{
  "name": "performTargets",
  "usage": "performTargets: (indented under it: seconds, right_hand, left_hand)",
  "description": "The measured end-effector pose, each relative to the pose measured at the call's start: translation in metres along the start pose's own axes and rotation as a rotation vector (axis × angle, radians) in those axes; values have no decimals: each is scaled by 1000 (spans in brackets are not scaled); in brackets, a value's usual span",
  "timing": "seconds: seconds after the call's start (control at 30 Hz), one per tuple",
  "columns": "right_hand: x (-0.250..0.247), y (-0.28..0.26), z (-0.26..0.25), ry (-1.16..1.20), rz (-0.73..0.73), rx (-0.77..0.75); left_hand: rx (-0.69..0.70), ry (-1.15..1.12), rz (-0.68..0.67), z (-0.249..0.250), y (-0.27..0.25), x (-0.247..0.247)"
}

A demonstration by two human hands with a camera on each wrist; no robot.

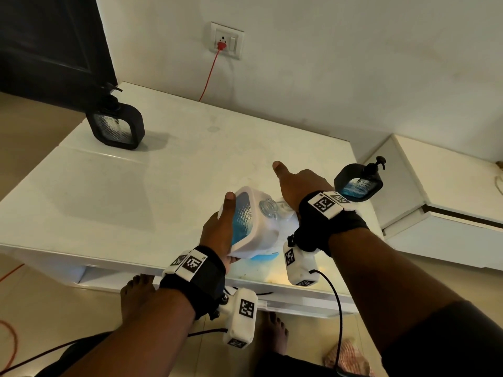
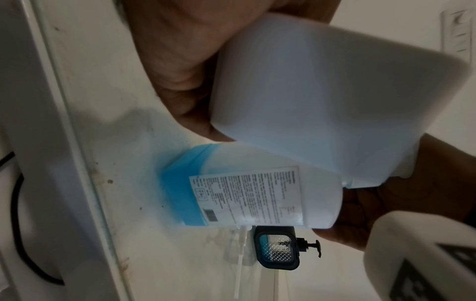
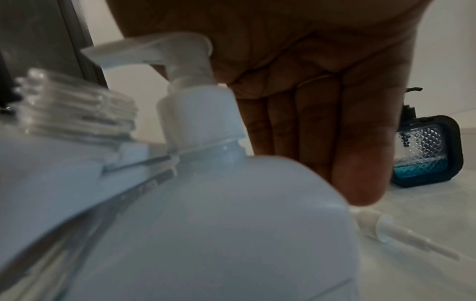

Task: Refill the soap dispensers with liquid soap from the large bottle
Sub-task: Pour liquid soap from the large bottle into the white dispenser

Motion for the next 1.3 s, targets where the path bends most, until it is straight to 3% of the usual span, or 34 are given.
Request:
performTargets:
  seconds: [0.3,0.93,1.3]
  right_hand:
    - [3,1,-8,34,-92,-4]
    - [1,2,-2,-28,13,-17]
    - [3,-1,-10,122,-154,18]
  left_hand:
    - [-9,0,1,4,-3,2]
    - [-5,-27,6,3,-3,2]
    - [4,19,35,7,-7,0]
Point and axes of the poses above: each hand's wrist, its own y-axis towards the middle knuckle, its own x-axis out of the palm, z = x × y, the point moved 9 cm from there along y, towards the middle knuckle, and after that the axes turned 12 degrees about z, right-handed, at the moved point
